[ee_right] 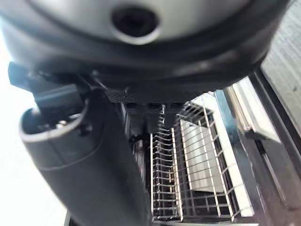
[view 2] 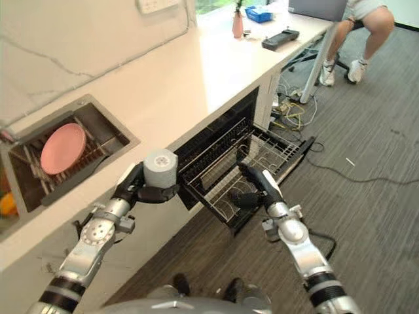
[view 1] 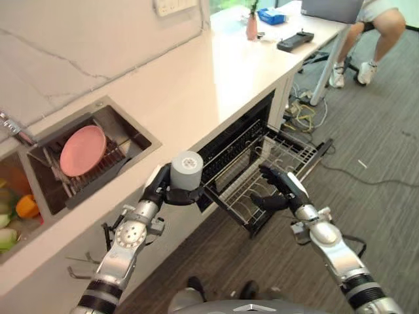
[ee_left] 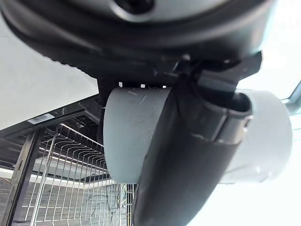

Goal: Place the dishes in the dishwasher.

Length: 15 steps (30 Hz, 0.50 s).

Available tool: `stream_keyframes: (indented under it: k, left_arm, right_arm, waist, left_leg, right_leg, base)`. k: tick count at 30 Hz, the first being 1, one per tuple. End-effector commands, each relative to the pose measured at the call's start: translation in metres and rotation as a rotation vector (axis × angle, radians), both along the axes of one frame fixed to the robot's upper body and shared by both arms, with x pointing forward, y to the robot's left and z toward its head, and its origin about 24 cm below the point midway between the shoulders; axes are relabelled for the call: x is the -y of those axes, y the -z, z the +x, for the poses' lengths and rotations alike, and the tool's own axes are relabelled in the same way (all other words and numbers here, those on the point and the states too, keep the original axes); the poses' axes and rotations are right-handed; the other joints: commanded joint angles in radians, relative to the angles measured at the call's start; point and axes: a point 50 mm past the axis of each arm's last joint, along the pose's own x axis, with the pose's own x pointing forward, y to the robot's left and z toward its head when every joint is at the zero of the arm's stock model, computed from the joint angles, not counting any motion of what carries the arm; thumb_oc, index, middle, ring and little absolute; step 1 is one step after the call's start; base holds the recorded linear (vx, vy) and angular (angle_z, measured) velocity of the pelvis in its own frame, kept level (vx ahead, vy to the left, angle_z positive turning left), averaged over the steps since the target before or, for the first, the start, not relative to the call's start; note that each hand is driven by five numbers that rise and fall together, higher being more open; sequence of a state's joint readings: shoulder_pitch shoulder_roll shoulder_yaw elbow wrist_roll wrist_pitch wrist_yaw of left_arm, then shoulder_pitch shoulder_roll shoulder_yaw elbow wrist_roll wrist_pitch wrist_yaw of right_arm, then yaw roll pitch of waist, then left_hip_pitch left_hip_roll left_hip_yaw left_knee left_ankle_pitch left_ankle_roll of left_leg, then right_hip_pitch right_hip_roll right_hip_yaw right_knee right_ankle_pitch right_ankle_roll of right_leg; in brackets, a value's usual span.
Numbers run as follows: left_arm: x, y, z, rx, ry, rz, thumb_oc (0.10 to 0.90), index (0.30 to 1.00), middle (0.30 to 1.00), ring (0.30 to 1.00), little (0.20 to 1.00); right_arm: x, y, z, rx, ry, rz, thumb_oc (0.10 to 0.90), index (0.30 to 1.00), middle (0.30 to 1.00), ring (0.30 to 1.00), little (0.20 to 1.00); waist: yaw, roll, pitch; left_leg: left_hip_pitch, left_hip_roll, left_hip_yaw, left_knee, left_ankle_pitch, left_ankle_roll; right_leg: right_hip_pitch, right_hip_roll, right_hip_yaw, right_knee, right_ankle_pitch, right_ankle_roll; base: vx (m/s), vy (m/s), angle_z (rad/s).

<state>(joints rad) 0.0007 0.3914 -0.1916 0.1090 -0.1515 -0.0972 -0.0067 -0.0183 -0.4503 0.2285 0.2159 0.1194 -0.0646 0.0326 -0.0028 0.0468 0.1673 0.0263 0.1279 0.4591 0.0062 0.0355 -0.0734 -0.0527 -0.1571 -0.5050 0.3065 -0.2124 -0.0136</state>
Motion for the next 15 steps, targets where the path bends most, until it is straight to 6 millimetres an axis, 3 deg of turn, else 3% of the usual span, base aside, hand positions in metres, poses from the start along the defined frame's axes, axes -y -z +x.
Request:
stream_keyframes:
  k: [1, 3, 6, 10, 15]
  left_arm:
    - [-0.0143, -0.0551, 0.0178, 0.277, -0.027, 0.034, 0.4, 0.3, 0.3, 0.3, 0.3]
    - [-0.0147, -0.0525, 0.0161, 0.265, -0.027, 0.026, 0.4, 0.3, 0.3, 0.3, 0.3]
    - [-0.0164, -0.0488, 0.0154, 0.245, -0.03, 0.031, 0.4, 0.3, 0.3, 0.3, 0.3]
    - [-0.0165, -0.0466, 0.015, 0.23, -0.02, 0.039, 0.4, 0.3, 0.3, 0.3, 0.3]
    - [-0.0151, -0.048, 0.0175, 0.236, -0.02, 0.034, 0.4, 0.3, 0.3, 0.3, 0.3]
  right_arm:
    - [-0.0234, -0.0479, 0.0171, 0.25, -0.08, 0.124, 0.8, 0.9, 0.9, 0.9, 0.9]
    - [-0.0264, -0.0456, 0.0138, 0.24, -0.081, 0.173, 0.8, 0.9, 0.9, 0.9, 0.9]
    - [-0.0269, -0.0437, 0.012, 0.226, -0.082, 0.21, 0.8, 0.9, 0.9, 0.9, 0.9]
    - [-0.0277, -0.0451, 0.011, 0.233, -0.08, 0.267, 0.8, 0.9, 0.9, 0.9, 0.9]
    - [-0.0286, -0.048, 0.011, 0.245, -0.084, 0.304, 0.8, 0.9, 0.9, 0.9, 0.9]
  waist:
    - [0.086, -0.015, -0.081]
    - [0.113, -0.044, -0.1]
    - [0.116, -0.05, -0.117]
    - [0.112, -0.044, -0.125]
    - [0.108, -0.036, -0.127]
  left_leg:
    - [0.1, -0.038, 0.054, -0.039, -0.041, 0.007]
    - [0.079, -0.007, 0.064, -0.001, -0.026, -0.013]
    - [0.082, 0.013, 0.076, -0.008, -0.008, -0.032]
    - [0.093, 0.056, 0.072, -0.045, 0.059, -0.067]
    - [0.098, 0.075, 0.067, -0.065, 0.088, -0.081]
  right_leg:
    - [0.157, -0.152, -0.064, -0.232, 0.238, 0.213]
    - [0.201, -0.099, -0.109, -0.332, 0.219, 0.198]
    - [0.229, -0.064, -0.13, -0.386, 0.222, 0.191]
    - [0.237, -0.013, -0.145, -0.394, 0.193, 0.167]
    - [0.241, 0.009, -0.152, -0.394, 0.179, 0.153]
  base:
    - [0.03, -0.215, 0.52]
    - [-0.03, -0.269, -0.44]
    - [-0.01, -0.185, -0.06]
    - [-0.04, -0.127, 0.01]
    - [-0.03, -0.06, 0.05]
